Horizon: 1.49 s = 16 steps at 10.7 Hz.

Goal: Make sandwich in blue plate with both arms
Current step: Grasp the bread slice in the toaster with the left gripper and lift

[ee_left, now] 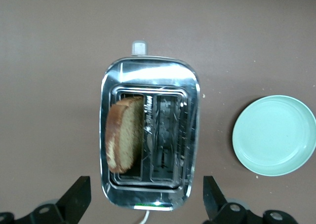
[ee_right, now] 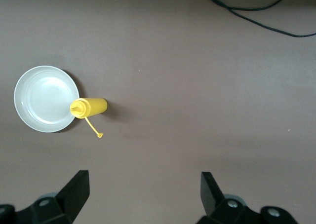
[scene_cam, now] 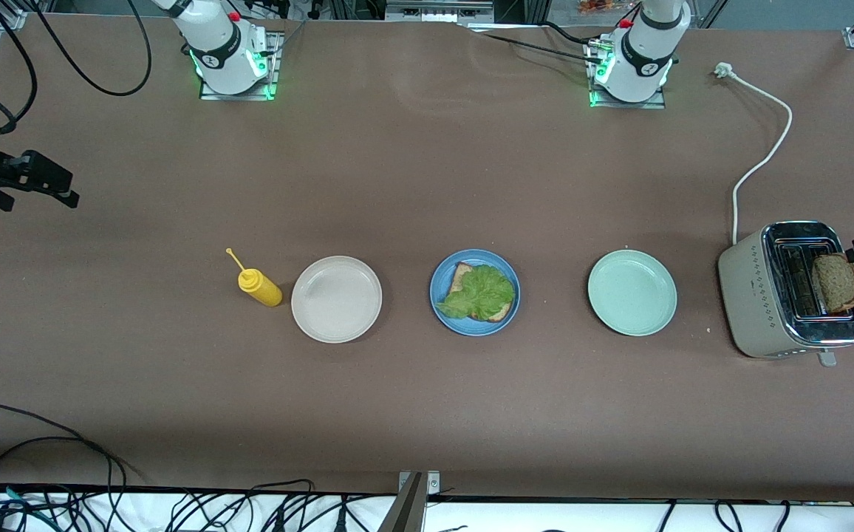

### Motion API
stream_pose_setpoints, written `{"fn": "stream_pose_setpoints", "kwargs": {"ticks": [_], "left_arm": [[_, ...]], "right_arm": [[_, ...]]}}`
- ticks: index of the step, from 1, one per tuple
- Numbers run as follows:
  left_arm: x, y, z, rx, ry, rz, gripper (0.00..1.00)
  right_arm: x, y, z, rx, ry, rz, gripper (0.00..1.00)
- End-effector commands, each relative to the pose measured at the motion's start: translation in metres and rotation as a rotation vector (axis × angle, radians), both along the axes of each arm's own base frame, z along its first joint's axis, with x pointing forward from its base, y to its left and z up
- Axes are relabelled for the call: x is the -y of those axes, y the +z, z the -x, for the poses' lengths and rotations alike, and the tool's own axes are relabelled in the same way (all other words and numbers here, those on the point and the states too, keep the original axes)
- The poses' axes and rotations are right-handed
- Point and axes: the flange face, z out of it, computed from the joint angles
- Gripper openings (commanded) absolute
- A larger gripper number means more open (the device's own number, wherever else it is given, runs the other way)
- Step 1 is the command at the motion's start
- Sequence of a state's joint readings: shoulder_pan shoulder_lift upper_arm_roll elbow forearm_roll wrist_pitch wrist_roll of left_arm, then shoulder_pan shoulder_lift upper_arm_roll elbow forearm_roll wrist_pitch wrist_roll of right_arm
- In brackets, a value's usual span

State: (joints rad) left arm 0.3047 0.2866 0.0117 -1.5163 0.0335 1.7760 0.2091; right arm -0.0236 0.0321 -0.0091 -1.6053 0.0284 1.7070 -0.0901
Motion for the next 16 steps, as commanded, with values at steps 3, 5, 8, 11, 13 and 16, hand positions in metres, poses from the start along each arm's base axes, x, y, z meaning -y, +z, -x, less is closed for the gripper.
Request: {"fn": "stream_pose_setpoints", "kwargs": {"ticks": [3,5,8,11,13,16], "left_arm": [[-0.053,-0.066,-0.005,-0.001,0.027,0.090,1.00],[-0.061,-0.091,-0.004,-0.033,0.038,0.104,1.00],[-0.068,-0.118,-0.009,-0.035,0.047,0.106,0.73],[-0.064,-0.117,-0.005,-0.086,0.041,0.127,0.00],[-0.065,-0.116,-0.003,-0.089,0.038,0.131,0.00],[-0.064,-0.103,-0.003,-0.074,0.039,0.125,0.00]], "right_arm": [[0.007,0.009,0.000,0.000,-0.019,0.010,1.00],[0.009,0.008,0.000,-0.001,-0.024,0.008,1.00],[0.010,0.009,0.000,-0.001,-0.025,0.013,1.00],[0.012,0.009,0.001,-0.001,-0.028,0.014,1.00],[0.020,0.010,0.001,0.000,-0.042,0.013,1.00],[0.025,0.014,0.003,-0.006,-0.051,0.013,1.00]]}}
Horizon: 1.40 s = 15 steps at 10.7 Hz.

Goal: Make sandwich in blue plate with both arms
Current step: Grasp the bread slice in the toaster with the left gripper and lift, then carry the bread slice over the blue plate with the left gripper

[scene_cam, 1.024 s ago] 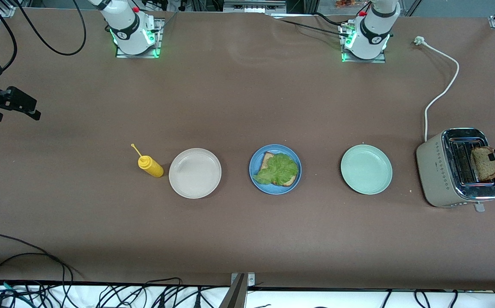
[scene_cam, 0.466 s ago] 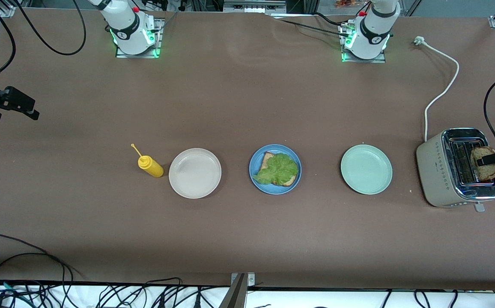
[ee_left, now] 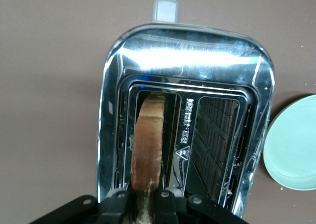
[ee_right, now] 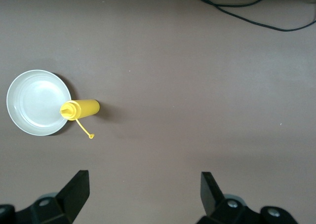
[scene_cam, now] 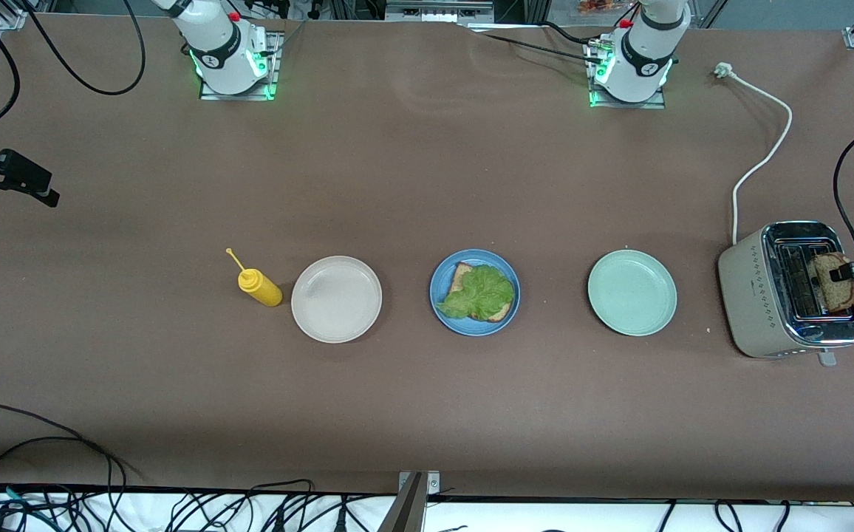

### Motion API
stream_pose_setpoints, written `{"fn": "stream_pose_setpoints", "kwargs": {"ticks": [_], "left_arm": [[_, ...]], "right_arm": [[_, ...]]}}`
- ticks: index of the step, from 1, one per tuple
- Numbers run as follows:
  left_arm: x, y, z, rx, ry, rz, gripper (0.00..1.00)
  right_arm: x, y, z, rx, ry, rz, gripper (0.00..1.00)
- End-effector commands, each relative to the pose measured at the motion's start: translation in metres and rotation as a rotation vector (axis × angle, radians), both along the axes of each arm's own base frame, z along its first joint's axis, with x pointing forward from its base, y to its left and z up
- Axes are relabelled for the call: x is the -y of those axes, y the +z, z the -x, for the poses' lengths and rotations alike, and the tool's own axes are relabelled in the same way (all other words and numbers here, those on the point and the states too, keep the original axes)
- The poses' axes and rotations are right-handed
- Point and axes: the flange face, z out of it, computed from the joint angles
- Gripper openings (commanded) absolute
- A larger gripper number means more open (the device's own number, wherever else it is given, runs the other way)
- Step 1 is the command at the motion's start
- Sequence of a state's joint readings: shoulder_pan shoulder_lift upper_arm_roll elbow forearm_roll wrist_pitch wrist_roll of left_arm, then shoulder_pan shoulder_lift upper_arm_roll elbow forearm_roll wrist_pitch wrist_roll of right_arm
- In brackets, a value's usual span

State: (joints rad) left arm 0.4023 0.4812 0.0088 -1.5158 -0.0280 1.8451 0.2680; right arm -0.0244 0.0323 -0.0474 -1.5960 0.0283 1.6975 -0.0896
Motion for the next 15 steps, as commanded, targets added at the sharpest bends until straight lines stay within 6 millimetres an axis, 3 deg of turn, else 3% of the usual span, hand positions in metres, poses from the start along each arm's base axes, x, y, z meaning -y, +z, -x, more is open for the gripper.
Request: {"fn": "stream_pose_setpoints", "kwargs": {"ticks": [1,3,5,7,8,9,12,15], "left_arm": [[0.001,0.027,0.004,0.021,-0.012,0.022,0.00],[0.006,0.056,0.009,0.037,-0.024,0.007,0.00],[0.025,0.090,0.012,0.045,-0.052,0.002,0.00],[0.067,0.134,0.001,0.025,-0.141,-0.002,0.00],[0.102,0.152,-0.008,0.025,-0.205,-0.025,0.00],[0.137,0.156,-0.013,-0.006,-0.267,-0.033,0.00],[0.265,0.152,-0.020,-0.060,-0.466,-0.024,0.00],[0.373,0.104,-0.021,-0.106,-0.560,0.214,0.00]], "right_arm": [[0.003,0.012,0.002,-0.004,-0.012,0.012,1.00],[0.004,0.012,0.003,-0.006,-0.013,0.014,1.00],[0.004,0.012,0.003,-0.007,-0.013,0.012,1.00],[0.004,0.012,0.003,-0.010,-0.013,0.012,1.00],[0.004,0.012,0.003,-0.009,-0.013,0.012,1.00],[0.004,0.012,0.003,-0.009,-0.013,0.012,1.00],[0.004,0.012,0.003,-0.010,-0.013,0.012,1.00],[0.004,0.012,0.003,-0.010,-0.013,0.012,1.00]]}}
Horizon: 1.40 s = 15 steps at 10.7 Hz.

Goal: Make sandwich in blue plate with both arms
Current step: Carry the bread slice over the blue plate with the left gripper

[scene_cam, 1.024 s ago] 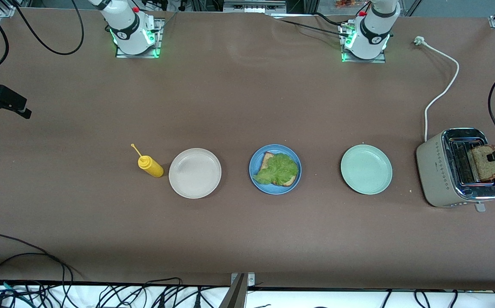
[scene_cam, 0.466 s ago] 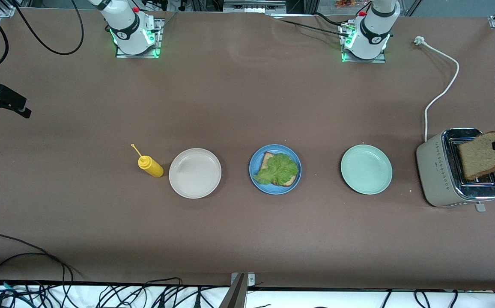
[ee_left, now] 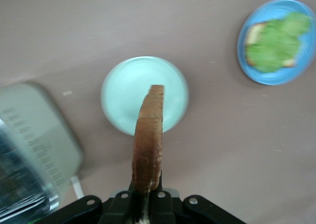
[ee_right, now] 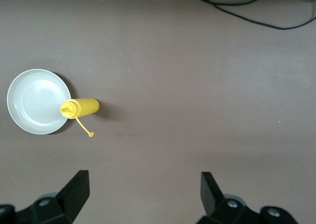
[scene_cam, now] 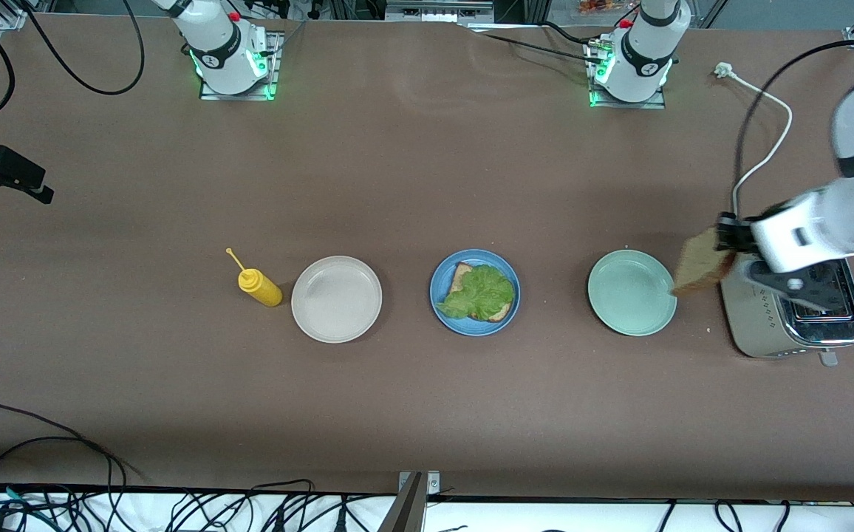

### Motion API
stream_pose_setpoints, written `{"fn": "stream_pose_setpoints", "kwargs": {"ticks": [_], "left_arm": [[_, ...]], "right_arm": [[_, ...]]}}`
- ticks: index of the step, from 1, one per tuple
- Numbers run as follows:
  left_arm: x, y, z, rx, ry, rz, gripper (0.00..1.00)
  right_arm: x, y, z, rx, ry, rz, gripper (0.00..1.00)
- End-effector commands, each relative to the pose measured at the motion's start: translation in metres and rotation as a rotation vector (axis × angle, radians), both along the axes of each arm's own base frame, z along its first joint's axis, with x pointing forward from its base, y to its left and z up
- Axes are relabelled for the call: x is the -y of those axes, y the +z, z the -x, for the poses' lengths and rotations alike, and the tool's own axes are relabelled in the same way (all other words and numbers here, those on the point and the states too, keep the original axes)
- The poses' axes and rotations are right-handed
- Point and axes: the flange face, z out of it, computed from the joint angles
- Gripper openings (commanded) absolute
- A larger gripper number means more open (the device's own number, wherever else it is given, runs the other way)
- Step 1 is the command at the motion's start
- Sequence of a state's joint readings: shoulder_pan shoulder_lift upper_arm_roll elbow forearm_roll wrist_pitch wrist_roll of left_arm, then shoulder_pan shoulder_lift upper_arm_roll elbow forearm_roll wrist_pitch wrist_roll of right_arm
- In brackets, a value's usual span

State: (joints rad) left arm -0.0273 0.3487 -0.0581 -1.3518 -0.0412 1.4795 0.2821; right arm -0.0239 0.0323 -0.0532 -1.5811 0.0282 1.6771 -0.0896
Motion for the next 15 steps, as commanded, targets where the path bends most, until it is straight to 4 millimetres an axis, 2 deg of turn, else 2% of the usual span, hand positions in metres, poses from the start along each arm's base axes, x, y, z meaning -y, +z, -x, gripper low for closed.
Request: {"fn": "stream_pose_setpoints", "kwargs": {"ticks": [1,3,4,5,7,9,12,15], "left_arm": [[0.077,-0.061,-0.007,-0.145,-0.031,0.262,0.00],[0.113,-0.126,-0.016,-0.276,0.021,0.489,0.00],[0.137,-0.149,-0.015,-0.325,0.025,0.568,0.00],[0.148,-0.172,-0.016,-0.372,0.060,0.653,0.00],[0.172,-0.235,-0.018,-0.423,0.039,0.905,0.00],[0.178,-0.282,-0.019,-0.406,0.048,1.019,0.00],[0.196,-0.302,-0.016,-0.419,0.093,1.091,0.00],[0.194,-0.336,-0.016,-0.405,0.132,1.101,0.00]], "right_arm": [[0.001,0.006,0.001,-0.005,-0.008,0.012,1.00],[0.001,0.006,0.001,-0.005,-0.008,0.012,1.00],[0.000,0.006,0.001,-0.005,-0.007,0.012,1.00],[0.001,0.006,0.001,-0.005,-0.008,0.012,1.00],[0.001,0.008,0.001,-0.002,-0.008,0.012,1.00],[0.011,0.012,0.002,0.007,-0.027,0.012,1.00],[0.012,0.012,0.003,-0.005,-0.028,0.011,1.00],[0.012,0.014,0.003,-0.001,-0.028,0.013,1.00]]}}
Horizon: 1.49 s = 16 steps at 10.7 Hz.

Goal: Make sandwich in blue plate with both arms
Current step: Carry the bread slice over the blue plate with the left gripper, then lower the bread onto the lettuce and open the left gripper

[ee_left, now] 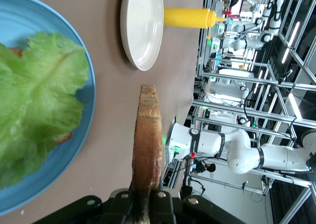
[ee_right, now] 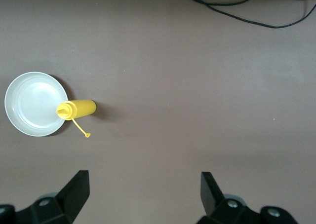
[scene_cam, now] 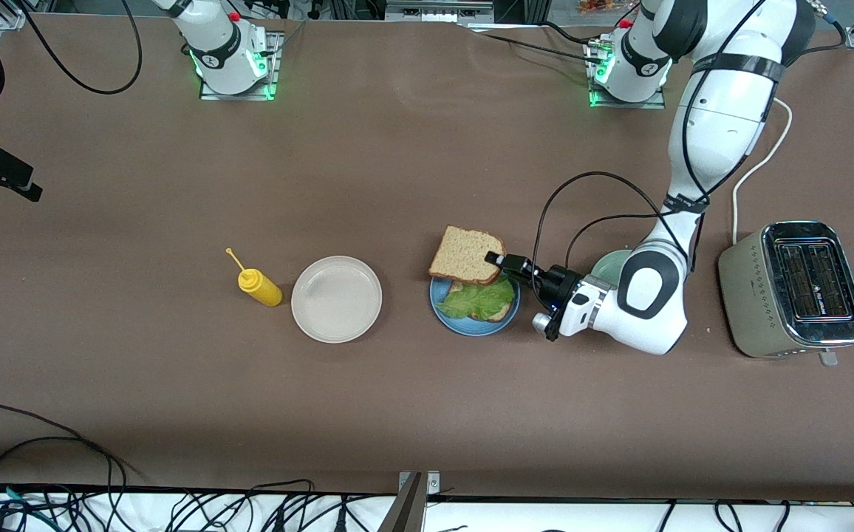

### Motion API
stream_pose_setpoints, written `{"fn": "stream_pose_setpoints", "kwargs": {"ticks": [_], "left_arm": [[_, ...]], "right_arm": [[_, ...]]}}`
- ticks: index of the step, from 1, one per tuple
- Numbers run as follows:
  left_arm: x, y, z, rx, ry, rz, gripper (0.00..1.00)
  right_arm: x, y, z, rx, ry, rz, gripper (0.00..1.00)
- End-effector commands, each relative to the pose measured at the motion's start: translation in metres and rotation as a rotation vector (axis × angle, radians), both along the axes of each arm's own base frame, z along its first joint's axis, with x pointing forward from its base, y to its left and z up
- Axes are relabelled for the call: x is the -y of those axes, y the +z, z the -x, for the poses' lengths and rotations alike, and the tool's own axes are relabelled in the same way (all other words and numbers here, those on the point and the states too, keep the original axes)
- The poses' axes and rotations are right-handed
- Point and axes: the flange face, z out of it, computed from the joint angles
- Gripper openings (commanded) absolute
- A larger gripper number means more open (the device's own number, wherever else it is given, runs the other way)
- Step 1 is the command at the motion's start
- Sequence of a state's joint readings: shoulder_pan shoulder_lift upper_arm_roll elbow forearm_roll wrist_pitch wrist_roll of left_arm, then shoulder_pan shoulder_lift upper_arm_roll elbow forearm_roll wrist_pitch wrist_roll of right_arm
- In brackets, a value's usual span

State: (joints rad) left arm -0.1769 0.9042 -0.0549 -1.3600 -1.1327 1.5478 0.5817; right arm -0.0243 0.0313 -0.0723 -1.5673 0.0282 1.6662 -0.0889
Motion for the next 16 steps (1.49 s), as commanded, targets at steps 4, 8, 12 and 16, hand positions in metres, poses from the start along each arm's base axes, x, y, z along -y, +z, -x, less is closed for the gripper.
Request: {"fn": "stream_pose_setpoints", "kwargs": {"ticks": [4,8,12,16], "left_arm": [[-0.012,-0.015,-0.024,0.082,0.082,0.021,0.00],[-0.017,-0.040,-0.024,0.123,0.096,0.014,0.00],[-0.023,-0.041,-0.026,0.149,0.085,0.008,1.00],[-0.044,-0.015,-0.032,0.238,-0.012,-0.115,1.00]], "right_arm": [[0.001,0.009,0.002,-0.004,-0.008,0.011,1.00],[0.001,0.009,0.002,-0.004,-0.008,0.012,1.00],[0.001,0.009,0.002,-0.004,-0.008,0.011,1.00],[0.001,0.009,0.002,-0.004,-0.008,0.011,1.00]]}}
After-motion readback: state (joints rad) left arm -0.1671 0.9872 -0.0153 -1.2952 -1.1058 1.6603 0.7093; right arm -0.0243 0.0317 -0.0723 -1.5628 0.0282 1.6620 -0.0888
